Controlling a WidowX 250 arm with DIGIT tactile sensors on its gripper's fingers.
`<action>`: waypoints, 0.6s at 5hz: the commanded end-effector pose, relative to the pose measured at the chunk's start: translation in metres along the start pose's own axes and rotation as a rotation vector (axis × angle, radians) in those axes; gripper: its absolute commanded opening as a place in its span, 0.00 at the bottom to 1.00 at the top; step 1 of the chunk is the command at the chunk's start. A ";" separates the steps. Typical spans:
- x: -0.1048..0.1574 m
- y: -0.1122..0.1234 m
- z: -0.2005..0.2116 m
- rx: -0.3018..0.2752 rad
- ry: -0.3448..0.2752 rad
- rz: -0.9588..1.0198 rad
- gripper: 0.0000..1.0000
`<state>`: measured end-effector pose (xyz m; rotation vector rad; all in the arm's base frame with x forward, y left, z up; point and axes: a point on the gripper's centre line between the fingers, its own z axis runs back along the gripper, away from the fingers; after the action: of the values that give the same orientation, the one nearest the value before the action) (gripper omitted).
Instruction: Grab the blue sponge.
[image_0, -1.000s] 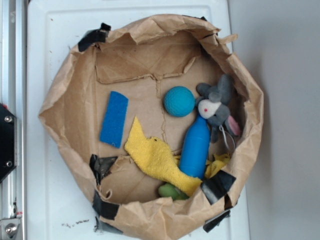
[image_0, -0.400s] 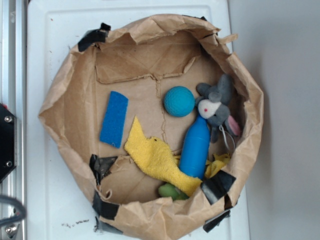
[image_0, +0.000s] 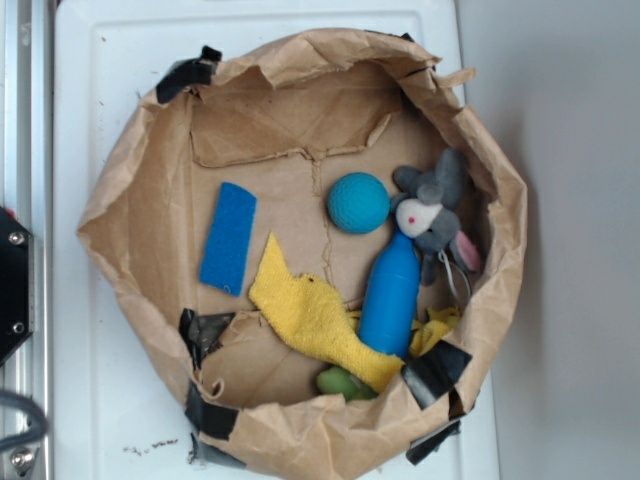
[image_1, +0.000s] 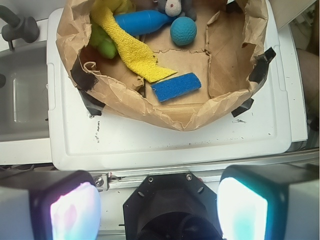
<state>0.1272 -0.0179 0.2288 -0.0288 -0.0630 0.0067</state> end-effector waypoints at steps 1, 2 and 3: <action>0.035 -0.007 0.010 -0.035 -0.029 0.020 1.00; 0.063 -0.009 0.006 -0.022 -0.035 0.058 1.00; 0.082 -0.003 -0.003 -0.013 -0.030 0.152 1.00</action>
<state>0.2049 -0.0259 0.2189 -0.0424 -0.0455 0.1504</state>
